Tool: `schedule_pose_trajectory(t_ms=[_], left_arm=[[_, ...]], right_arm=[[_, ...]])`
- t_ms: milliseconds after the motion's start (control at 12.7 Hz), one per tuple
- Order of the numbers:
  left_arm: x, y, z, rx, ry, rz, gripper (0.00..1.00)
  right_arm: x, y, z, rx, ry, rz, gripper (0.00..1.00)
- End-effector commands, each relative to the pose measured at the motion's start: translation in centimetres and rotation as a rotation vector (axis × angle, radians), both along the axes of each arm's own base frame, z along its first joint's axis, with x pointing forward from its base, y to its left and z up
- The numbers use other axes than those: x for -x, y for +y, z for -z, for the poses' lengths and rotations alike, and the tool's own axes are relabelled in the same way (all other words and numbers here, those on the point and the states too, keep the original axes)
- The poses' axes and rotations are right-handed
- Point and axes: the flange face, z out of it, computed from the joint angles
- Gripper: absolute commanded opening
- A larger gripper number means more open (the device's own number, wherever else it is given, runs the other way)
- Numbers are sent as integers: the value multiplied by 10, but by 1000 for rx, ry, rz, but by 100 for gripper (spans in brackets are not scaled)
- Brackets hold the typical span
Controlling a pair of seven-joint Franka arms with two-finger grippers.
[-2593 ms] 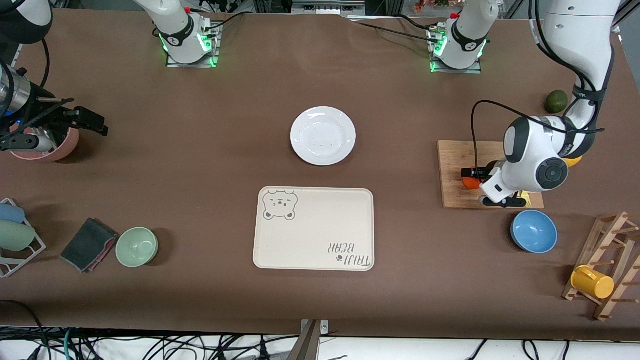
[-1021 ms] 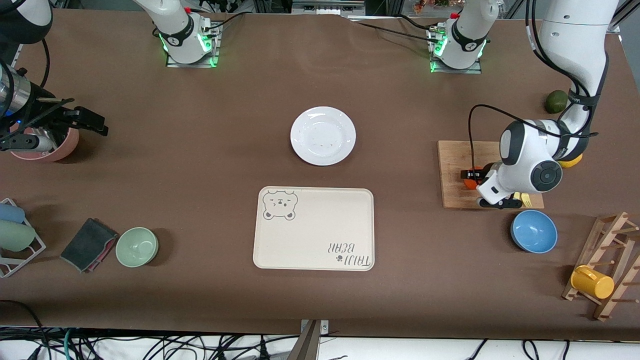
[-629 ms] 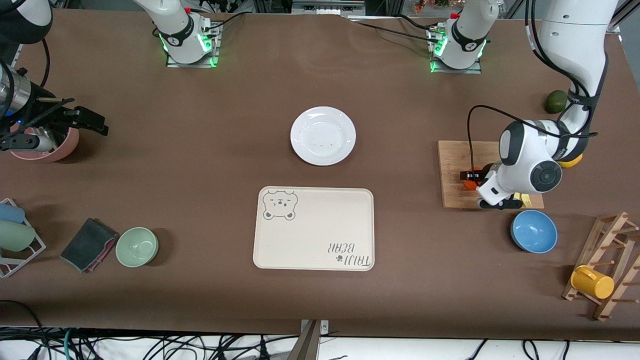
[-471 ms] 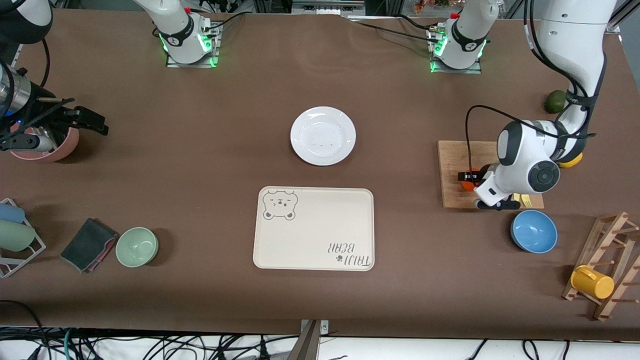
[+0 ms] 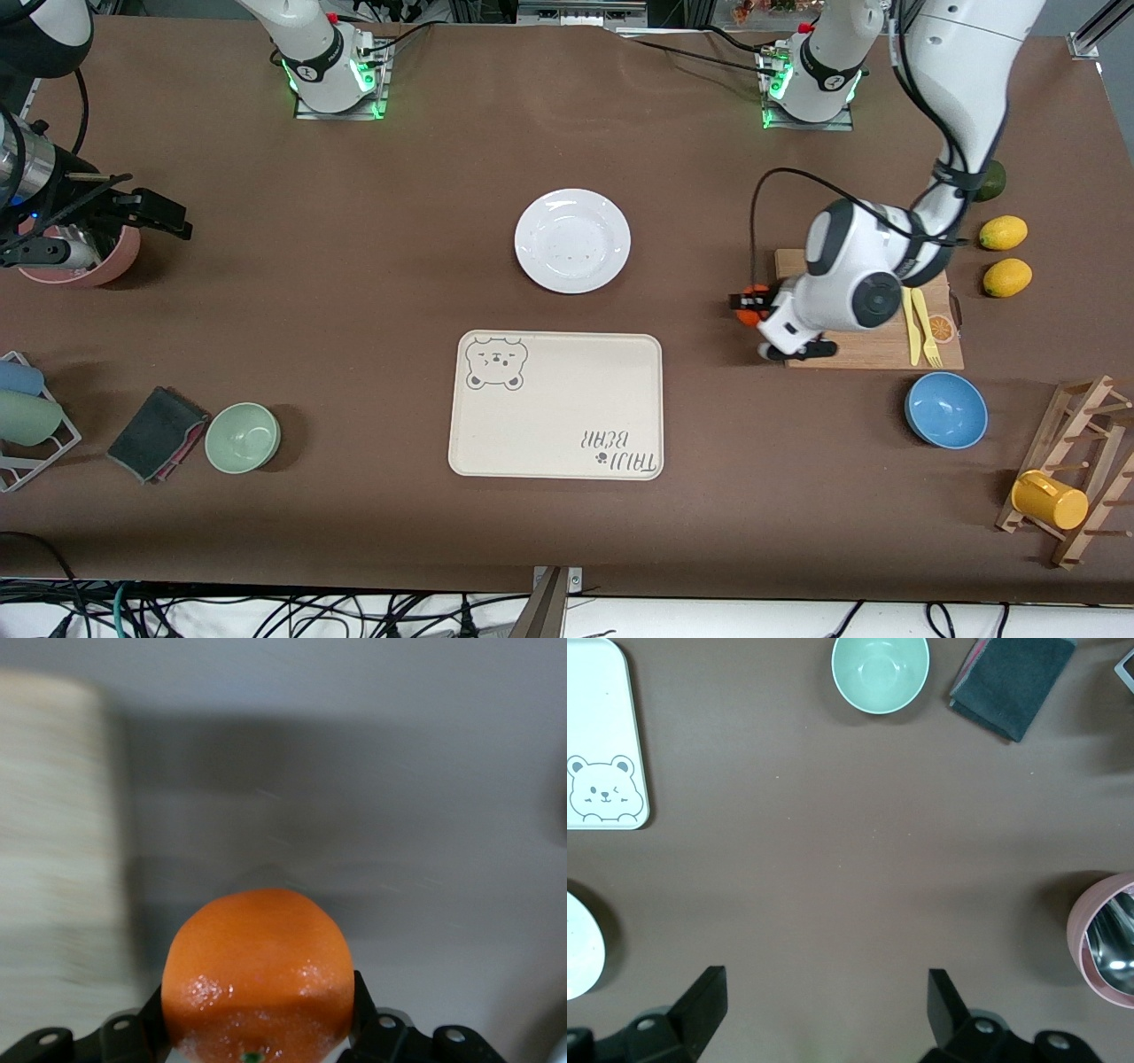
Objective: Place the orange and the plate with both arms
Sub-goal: 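Carry the orange with the left gripper onto the white plate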
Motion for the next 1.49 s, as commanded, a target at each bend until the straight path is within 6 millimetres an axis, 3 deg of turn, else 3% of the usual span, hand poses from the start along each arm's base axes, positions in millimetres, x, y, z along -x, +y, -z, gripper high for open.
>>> schedule_pose_trajectory(t_ms=[0,393,707,786,943,1100,1257,1336,1414], left_arm=[[18,-69,-16,-22,13,-61,47],[76,-194,-44,-54,26,-118,48],[129,-271,-47,-42,-39,-192,49],[138,-283,-38,-34,-52,-214,49],[138,-289,-18,-14,-62,-248,49],[156,-306,-3,-15,-64,-249,49],[155,-307,11,-6,-67,-269,51],[155,-306,14,-7,-66,-271,56],[151,-305,12,-4,-69,-278,83]], right_arm=[[3,-1,-1,-18,7,-10,100],[3,-1,0,-18,8,-10,100],[3,-1,0,-18,8,-10,100],[3,-1,0,-18,8,-10,100],[3,0,-1,-18,7,-12,100],[3,-1,0,-18,8,-10,100],[3,-1,-1,-18,7,-10,100],[2,-1,0,-18,8,-10,100],[3,0,0,-18,9,-10,100]])
